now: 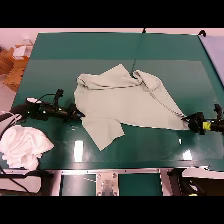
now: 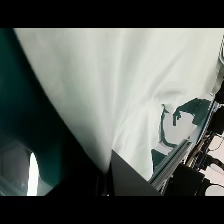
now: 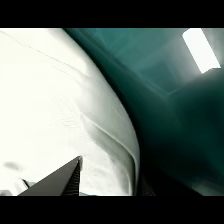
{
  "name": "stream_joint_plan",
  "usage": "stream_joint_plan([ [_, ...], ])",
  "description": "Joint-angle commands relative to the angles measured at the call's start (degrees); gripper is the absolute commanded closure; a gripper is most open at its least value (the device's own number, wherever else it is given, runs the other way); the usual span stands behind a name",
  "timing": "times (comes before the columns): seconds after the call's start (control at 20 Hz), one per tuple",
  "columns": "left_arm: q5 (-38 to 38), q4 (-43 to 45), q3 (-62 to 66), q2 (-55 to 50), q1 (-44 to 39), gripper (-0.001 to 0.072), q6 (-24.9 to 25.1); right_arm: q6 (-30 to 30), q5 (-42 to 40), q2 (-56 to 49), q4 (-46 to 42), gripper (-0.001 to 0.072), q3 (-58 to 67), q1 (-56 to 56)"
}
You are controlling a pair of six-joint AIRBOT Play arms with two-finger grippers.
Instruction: Fold the shirts.
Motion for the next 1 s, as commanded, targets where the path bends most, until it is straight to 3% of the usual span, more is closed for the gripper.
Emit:
stream_joint_plan([
  [0.0, -0.22, -0.04, 0.04, 0.02, 0.02, 0.0679, 0.09, -0.26, -0.22, -0.42, -5.55, 0.0247, -0.02, 0.66],
  [0.1, -0.76, -0.26, 0.04, 0.02, 0.02, 0.0679, 0.11, 0.22, 0.07, -0.42, -5.81, 0.0273, -0.02, -0.28],
  [0.15, -1.38, -0.24, 0.04, 0.02, 0.04, 0.0679, 0.11, 0.2, 0.59, -0.39, -5.97, 0.0343, 0.0, -1.27],
  [0.35, -2.86, -0.31, 0.07, 0.02, 0.04, 0.0679, 0.55, 0.22, 6.4, 0.17, -6.23, 0.036, 0.0, -8.11],
  [0.45, -2.71, -0.37, 0.07, 0.02, 0.04, 0.0679, 0.55, 0.46, 7.48, 0.96, -6.23, 0.046, -0.04, -10.93],
  [0.55, -2.73, -0.37, 0.07, 0.02, 0.04, 0.0679, 0.55, 0.44, 7.54, 1.16, -6.23, 0.0509, -0.04, -11.45],
  [0.75, -2.73, -0.37, 0.07, 0.02, 0.02, 0.0679, 0.63, 0.13, 4.98, 1.14, -5.53, 0.0498, -0.17, -9.49],
  [0.85, -2.73, -0.37, 0.07, 0.02, 0.02, 0.0679, 0.87, 0.04, 2.1, 1.14, -4.61, 0.0412, -0.22, -8.37],
  [0.95, -2.71, -0.37, 0.07, 0.02, 0.02, 0.0679, 0.87, -0.02, -0.5, 1.14, -1.9, 0.0404, -1.22, -7.43],
])
